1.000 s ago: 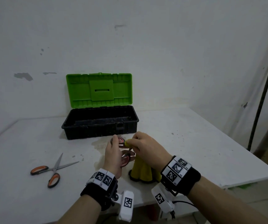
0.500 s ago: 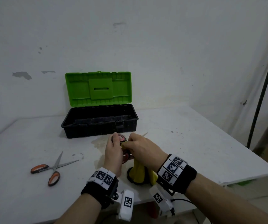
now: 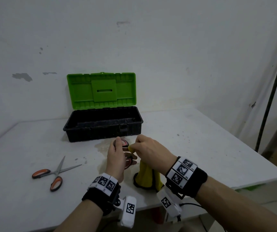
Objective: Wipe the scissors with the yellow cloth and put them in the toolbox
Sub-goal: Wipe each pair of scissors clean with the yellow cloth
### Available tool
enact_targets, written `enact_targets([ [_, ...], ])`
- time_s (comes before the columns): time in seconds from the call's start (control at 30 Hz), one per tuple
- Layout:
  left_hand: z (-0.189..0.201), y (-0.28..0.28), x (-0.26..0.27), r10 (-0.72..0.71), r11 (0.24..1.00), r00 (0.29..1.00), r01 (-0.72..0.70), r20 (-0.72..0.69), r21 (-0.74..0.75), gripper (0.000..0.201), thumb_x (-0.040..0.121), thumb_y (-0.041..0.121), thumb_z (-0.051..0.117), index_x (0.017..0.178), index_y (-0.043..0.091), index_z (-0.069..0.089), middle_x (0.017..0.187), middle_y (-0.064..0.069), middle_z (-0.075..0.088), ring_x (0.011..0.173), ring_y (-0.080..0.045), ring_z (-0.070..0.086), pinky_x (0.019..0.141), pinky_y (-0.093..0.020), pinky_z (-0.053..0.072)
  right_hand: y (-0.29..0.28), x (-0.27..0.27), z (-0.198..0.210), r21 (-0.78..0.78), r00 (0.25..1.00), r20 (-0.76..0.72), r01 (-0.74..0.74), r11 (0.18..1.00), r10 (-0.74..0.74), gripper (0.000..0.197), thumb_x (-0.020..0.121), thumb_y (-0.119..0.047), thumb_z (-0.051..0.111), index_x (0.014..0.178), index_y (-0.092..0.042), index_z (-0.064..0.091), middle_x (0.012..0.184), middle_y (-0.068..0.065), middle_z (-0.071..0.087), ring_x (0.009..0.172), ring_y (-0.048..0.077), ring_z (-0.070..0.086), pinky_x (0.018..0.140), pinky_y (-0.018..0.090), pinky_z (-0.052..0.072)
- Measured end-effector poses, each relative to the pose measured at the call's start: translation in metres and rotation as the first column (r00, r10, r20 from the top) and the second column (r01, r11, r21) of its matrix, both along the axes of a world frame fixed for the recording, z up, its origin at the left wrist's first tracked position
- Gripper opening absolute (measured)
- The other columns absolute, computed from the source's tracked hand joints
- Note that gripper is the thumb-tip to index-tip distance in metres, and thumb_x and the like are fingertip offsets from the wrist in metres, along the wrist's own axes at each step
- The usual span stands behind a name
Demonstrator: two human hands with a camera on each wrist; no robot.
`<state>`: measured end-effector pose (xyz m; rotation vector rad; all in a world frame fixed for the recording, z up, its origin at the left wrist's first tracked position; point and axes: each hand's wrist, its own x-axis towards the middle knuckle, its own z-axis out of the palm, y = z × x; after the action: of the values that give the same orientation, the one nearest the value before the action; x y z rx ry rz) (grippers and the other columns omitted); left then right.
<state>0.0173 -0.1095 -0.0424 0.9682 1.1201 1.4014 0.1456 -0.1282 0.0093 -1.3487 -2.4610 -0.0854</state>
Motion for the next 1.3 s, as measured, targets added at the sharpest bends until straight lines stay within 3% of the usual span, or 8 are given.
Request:
enact_targets([
  [0.1,0.0,-0.001,0.005,-0.02,1.0,1.0,0.02,0.016,-0.002,0.041,0.104,0.051,0.037,0.102,0.016,0.058,0.101,-0.021,0.067,0.085,-0.038,0.072,0.061,-0.05,0.061,-0.003,-0.005,-0.003,0.029,0.997,-0.03,-0.067,0.997,0.068,0.014,0.088,-0.009,0.065,0.101,-0.012,0.068,0.09,0.007,0.052,0.066,0.019,0.046,0.057,0.029,0.04],
  [0.23,0.002,0.003,-0.005,0.026,1.0,0.998,-0.026,0.059,0.0,0.043,0.104,0.049,0.038,0.108,0.009,0.053,0.081,-0.02,0.068,0.058,-0.03,0.066,0.052,-0.038,0.057,0.004,0.009,-0.003,-0.046,0.998,-0.052,0.026,0.999,-0.028,0.024,0.095,-0.008,0.054,0.108,-0.018,0.071,0.099,0.005,0.054,0.078,0.023,0.057,0.069,0.034,0.049],
  [0.33,0.002,0.006,-0.008,0.026,1.0,0.994,-0.024,0.111,-0.017,0.043,0.104,0.048,0.039,0.112,0.008,0.052,0.07,-0.012,0.07,0.055,-0.027,0.066,0.053,-0.037,0.059,0.004,0.019,0.001,-0.038,0.984,-0.16,0.071,0.997,-0.076,0.023,0.098,-0.014,0.054,0.113,-0.015,0.071,0.105,0.007,0.058,0.087,0.026,0.061,0.078,0.039,0.052],
  [0.5,-0.003,0.002,0.005,0.001,0.998,0.994,0.005,0.108,-0.062,0.038,0.103,0.052,0.039,0.111,0.02,0.058,0.106,-0.018,0.068,0.09,-0.035,0.072,0.062,-0.038,0.059,-0.006,0.006,-0.007,-0.071,0.992,-0.124,-0.018,0.997,0.009,0.023,0.096,-0.011,0.055,0.112,-0.015,0.071,0.1,0.007,0.057,0.082,0.025,0.06,0.074,0.038,0.051],
  [0.67,-0.005,0.003,0.006,0.031,0.998,0.997,-0.027,0.069,-0.05,0.037,0.104,0.051,0.037,0.113,0.021,0.056,0.108,-0.014,0.066,0.086,-0.026,0.069,0.058,-0.032,0.056,0.0,0.016,-0.001,-0.012,0.994,-0.1,0.043,0.999,-0.044,0.026,0.095,-0.006,0.055,0.113,-0.017,0.07,0.102,0.006,0.054,0.08,0.024,0.057,0.068,0.033,0.05],
  [0.83,0.0,-0.001,0.012,-0.031,0.999,0.997,0.032,0.074,-0.014,0.037,0.104,0.049,0.036,0.107,0.021,0.059,0.107,-0.015,0.068,0.094,-0.031,0.07,0.071,-0.047,0.063,-0.01,0.002,-0.007,0.003,0.995,-0.002,-0.101,0.995,0.101,0.022,0.088,-0.006,0.061,0.106,-0.015,0.068,0.099,0.007,0.052,0.083,0.021,0.05,0.065,0.033,0.047],
  [1.0,-0.003,-0.001,0.01,-0.02,1.0,0.999,0.021,0.028,-0.012,0.03,0.106,0.045,0.036,0.104,0.026,0.058,0.106,-0.014,0.067,0.089,-0.031,0.069,0.059,-0.035,0.057,-0.001,0.011,-0.003,0.013,0.997,0.068,-0.044,0.999,0.043,0.022,0.089,-0.002,0.056,0.104,-0.013,0.068,0.096,0.007,0.048,0.082,0.023,0.049,0.061,0.032,0.039],
  [1.3,-0.005,0.0,0.008,-0.027,1.0,0.999,0.028,0.035,-0.015,0.029,0.105,0.046,0.036,0.105,0.026,0.058,0.108,-0.015,0.067,0.09,-0.031,0.069,0.061,-0.036,0.057,0.0,0.012,-0.003,-0.028,0.998,0.064,-0.01,1.0,0.012,0.029,0.092,-0.001,0.053,0.111,-0.016,0.068,0.101,0.004,0.048,0.081,0.018,0.046,0.064,0.031,0.041],
])
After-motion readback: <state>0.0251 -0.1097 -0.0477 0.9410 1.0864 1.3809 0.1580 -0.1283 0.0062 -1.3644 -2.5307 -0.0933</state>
